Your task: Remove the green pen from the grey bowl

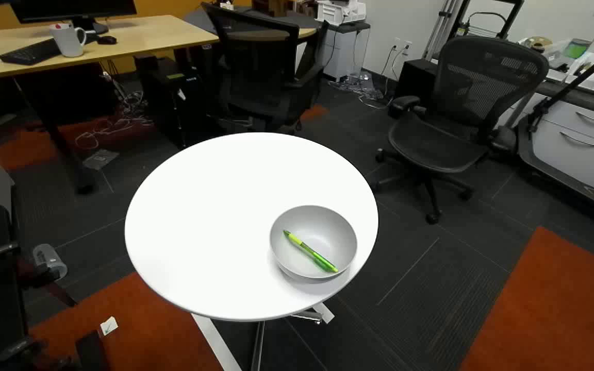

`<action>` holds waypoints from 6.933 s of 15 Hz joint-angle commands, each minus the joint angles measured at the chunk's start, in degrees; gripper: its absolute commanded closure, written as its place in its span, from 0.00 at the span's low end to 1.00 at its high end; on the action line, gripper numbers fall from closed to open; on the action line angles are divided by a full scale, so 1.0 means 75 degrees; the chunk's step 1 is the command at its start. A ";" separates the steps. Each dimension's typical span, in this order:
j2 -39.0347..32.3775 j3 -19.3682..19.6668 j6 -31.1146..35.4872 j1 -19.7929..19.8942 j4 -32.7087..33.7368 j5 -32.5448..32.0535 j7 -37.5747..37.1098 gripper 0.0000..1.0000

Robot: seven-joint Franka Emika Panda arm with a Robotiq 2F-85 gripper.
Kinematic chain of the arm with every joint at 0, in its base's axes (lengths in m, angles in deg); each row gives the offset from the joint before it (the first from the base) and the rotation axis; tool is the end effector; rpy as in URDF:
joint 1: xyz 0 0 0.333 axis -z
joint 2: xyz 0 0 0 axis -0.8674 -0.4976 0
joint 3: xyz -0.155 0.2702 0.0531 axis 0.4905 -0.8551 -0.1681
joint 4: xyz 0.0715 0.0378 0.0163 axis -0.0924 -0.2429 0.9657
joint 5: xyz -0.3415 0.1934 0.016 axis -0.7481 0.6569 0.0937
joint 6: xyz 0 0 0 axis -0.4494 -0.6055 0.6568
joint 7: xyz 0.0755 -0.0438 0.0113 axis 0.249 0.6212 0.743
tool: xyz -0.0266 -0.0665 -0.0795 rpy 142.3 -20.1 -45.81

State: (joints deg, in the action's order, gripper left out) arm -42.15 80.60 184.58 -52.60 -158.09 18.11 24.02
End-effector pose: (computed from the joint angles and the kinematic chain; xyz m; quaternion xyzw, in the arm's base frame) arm 0.3606 -0.0837 0.5554 0.9876 -0.0051 0.0780 0.1364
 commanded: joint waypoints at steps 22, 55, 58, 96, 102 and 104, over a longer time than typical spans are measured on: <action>-0.3444 0.0191 0.2774 0.0663 0.0561 0.0197 -0.3964 0.00; -0.9864 0.1382 0.4862 -0.0039 0.4506 0.3032 -0.8324 0.00; -1.0216 0.1357 0.4809 0.0010 0.4875 0.3212 -0.8267 0.00; -0.8131 0.2499 0.6930 -0.1500 0.3196 0.2190 -0.8179 0.97; -0.6334 0.2396 0.7674 -0.2589 0.1052 0.1328 -0.8237 0.97; -0.5709 0.2159 0.7524 -0.2811 0.0385 0.1164 -0.7955 0.97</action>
State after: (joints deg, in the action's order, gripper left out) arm -93.91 98.18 240.47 -71.39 -145.60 29.05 -37.89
